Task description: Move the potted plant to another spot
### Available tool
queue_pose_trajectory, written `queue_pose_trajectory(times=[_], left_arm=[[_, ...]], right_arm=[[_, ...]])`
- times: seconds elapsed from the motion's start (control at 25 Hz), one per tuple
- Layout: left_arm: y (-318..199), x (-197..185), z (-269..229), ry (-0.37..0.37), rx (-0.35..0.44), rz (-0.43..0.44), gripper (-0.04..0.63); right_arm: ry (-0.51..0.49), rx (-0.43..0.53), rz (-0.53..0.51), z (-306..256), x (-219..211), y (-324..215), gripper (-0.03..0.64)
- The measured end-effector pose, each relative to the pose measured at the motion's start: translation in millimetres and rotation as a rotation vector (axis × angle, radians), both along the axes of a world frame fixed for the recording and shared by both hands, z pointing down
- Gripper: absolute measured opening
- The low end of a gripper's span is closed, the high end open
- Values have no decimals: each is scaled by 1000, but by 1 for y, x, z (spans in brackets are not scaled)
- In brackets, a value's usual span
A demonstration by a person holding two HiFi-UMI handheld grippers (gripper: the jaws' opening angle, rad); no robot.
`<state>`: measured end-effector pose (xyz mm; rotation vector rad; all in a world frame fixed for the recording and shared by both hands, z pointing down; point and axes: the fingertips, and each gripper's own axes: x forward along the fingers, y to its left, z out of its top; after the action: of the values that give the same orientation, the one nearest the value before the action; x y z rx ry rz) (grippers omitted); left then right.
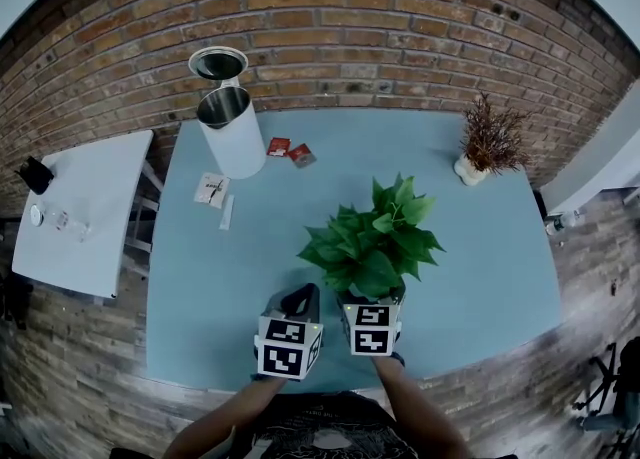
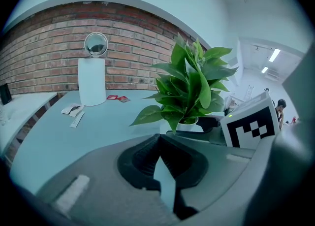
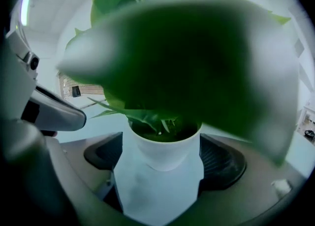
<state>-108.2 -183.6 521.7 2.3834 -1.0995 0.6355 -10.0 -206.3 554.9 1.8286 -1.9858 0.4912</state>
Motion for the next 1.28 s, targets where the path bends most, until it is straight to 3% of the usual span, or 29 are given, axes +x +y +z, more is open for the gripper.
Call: queue_pose_trajectory(times=[0.48,0.68,1.28], left_arm=[[-6,2,-2,36,11,77,-2],[-3,5,2,41,3,82,-2],[3,24,7,16,30,-34,-2]], right_arm=[[24,1,83,9,9,-15,485],[30,-2,67,10,10,-15,480],[24,9,-55,10,9,-11,474]])
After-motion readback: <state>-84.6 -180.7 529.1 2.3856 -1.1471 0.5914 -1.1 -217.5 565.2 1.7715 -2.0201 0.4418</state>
